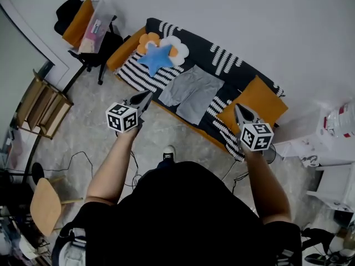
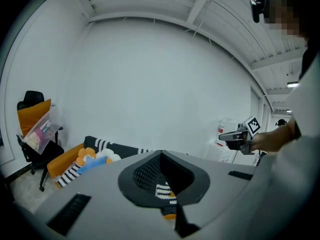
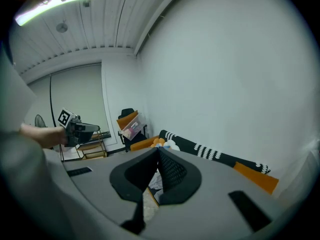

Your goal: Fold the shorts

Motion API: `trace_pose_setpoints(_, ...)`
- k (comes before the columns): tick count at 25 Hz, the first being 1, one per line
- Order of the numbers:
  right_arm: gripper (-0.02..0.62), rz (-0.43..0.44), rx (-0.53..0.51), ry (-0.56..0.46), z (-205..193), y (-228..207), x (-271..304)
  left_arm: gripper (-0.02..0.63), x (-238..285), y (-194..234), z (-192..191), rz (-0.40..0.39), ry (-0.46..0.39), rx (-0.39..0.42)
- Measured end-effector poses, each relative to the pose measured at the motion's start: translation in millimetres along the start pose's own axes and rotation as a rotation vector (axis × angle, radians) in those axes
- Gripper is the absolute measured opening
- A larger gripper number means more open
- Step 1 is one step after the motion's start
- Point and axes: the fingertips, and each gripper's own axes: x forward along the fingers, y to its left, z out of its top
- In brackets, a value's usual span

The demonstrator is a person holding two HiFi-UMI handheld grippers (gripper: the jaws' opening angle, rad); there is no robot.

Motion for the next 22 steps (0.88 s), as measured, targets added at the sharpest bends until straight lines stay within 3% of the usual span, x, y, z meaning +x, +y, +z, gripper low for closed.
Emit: trace_pose_setpoints(22,0.006,-0.12,-0.005,0.047,48.7,-7.4,144.3,0.015,90.6,165.4,28.5,-0.092,0.043,-0.033)
